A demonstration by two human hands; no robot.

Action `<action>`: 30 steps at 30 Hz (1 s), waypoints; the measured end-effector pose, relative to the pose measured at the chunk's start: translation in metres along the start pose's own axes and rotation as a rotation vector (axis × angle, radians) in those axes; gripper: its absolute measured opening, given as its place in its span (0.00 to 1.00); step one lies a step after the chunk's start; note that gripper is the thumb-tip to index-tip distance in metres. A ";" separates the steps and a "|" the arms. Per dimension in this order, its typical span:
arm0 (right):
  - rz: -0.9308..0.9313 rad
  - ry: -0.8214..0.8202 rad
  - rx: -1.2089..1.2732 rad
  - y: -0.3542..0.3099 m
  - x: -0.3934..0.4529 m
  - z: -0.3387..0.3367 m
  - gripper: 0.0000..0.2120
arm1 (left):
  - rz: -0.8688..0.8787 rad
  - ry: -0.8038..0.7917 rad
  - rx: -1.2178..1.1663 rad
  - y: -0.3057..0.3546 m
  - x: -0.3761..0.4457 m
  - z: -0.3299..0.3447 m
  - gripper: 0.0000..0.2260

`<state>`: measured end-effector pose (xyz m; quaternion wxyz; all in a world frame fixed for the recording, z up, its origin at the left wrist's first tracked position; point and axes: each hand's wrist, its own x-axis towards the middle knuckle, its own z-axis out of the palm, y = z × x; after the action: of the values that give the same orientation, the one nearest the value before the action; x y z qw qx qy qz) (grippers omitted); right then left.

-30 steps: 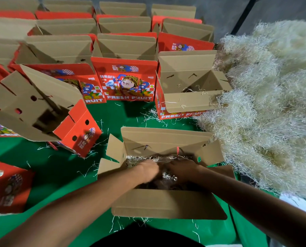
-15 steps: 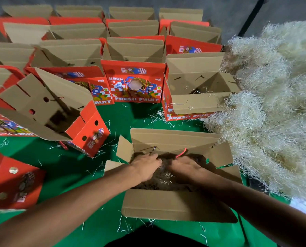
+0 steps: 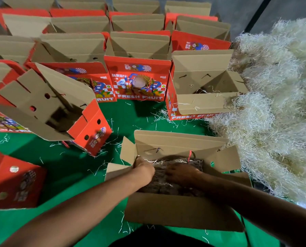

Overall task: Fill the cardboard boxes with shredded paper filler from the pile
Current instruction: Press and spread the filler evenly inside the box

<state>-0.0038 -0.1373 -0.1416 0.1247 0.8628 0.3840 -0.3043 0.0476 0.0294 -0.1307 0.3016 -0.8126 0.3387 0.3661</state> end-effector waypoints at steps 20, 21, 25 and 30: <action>0.508 -0.027 0.331 -0.009 -0.018 0.010 0.26 | 0.288 0.169 -0.113 0.029 -0.015 -0.006 0.21; 0.507 -0.032 0.324 -0.008 -0.019 0.010 0.30 | 0.280 0.160 -0.099 0.029 -0.014 -0.005 0.25; 0.517 -0.050 0.293 -0.008 -0.026 0.016 0.41 | 0.259 0.139 -0.028 0.028 -0.017 -0.012 0.22; 0.512 -0.030 0.422 -0.005 -0.025 0.007 0.42 | 0.157 0.016 -0.076 0.015 -0.035 -0.015 0.11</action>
<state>-0.0239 -0.1521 -0.1315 0.0213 0.9335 0.0815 -0.3485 0.0242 0.0210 -0.0979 0.2379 -0.7973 0.3897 0.3947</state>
